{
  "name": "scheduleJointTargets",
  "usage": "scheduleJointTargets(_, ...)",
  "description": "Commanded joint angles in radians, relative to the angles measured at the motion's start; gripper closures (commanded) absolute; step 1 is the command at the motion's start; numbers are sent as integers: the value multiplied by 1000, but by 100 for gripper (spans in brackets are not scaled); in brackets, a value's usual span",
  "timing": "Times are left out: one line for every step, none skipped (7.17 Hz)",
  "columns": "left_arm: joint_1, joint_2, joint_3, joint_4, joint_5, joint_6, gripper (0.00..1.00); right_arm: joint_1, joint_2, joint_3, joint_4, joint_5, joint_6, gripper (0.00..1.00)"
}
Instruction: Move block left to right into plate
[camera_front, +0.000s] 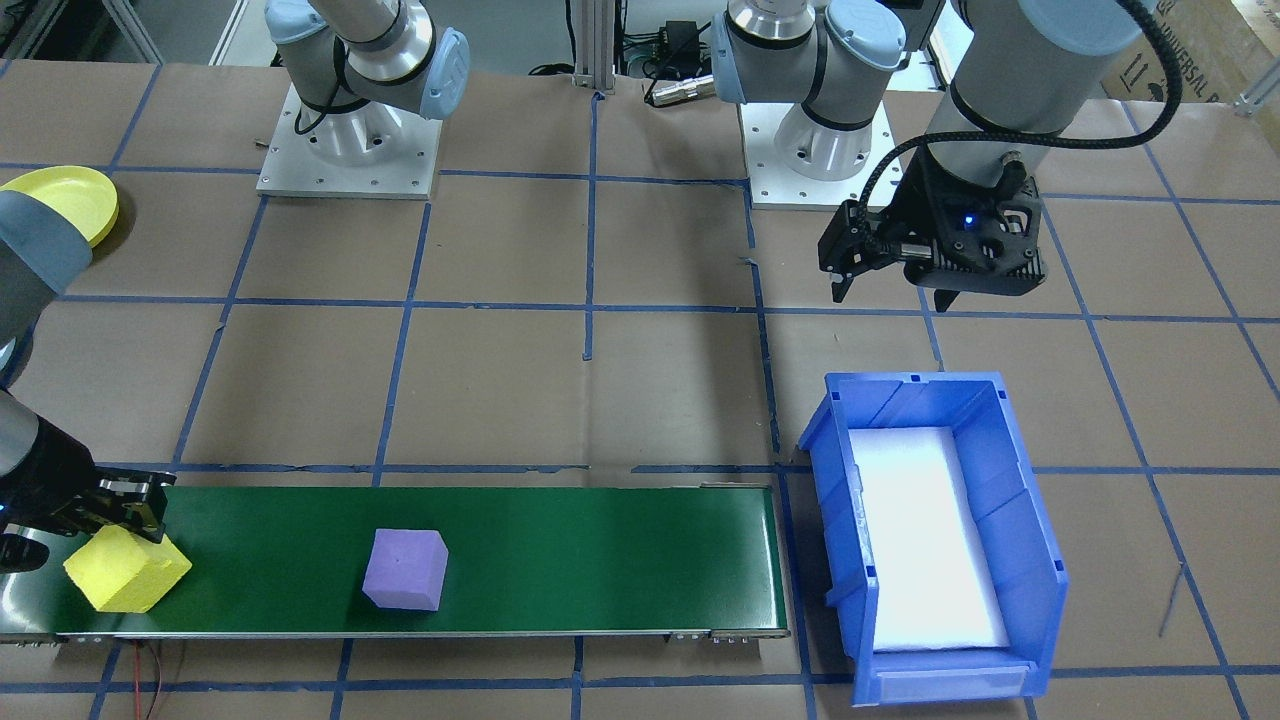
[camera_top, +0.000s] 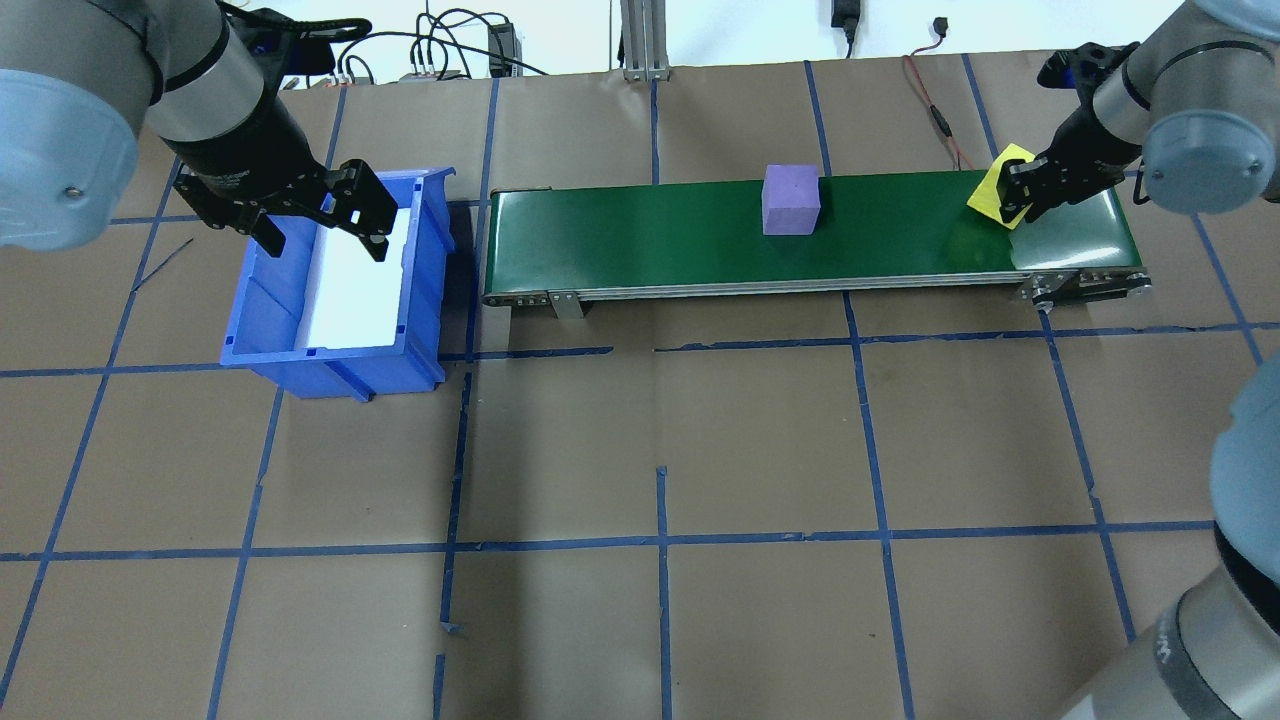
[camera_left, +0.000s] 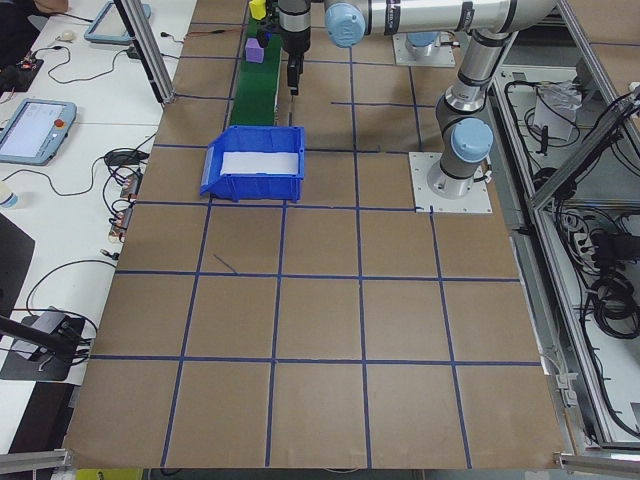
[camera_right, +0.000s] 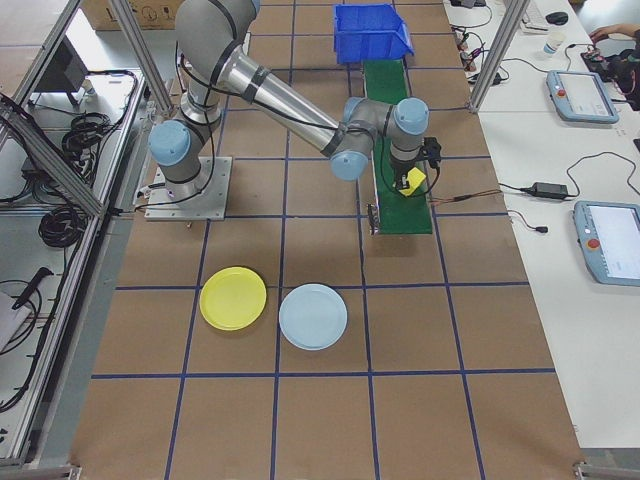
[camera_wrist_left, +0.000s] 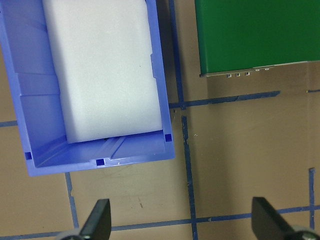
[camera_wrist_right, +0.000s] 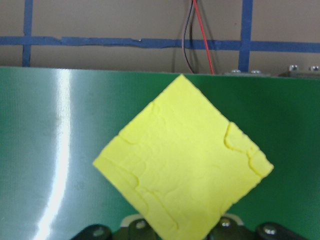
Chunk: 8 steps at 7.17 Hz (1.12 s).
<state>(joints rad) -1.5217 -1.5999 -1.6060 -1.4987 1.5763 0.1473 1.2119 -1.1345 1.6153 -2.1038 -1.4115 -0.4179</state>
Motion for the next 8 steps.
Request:
scheduleJointTargets(0, 0, 0, 2, 1, 0, 0, -9, -68, 17, 65, -56, 1, 97)
scheduleJointTargets(-2, 0, 0, 2, -1, -2, 0, -52, -114, 34, 105, -70, -14, 97)
scheduleJointTargets(-2, -2, 0, 2, -1, -2, 0, -98, -146, 60, 145, -76, -57, 97)
scheduleJointTargets(-2, -2, 1, 2, -1, -2, 0, -160, -184, 121, 148, -158, -129, 96)
scheduleJointTargets(-3, 0, 1, 2, -1, -2, 0, -255, -236, 179, 148, -187, -241, 96)
scheduleJointTargets(-2, -2, 1, 2, -1, -2, 0, -363, -257, 230, 145, -226, -356, 94)
scheduleJointTargets(-2, -2, 1, 2, -1, -2, 0, -441, -293, 256, 151, -336, -410, 94)
scheduleJointTargets(-2, -2, 1, 2, 1, -2, 0, -539, -325, 276, 247, -360, -426, 94)
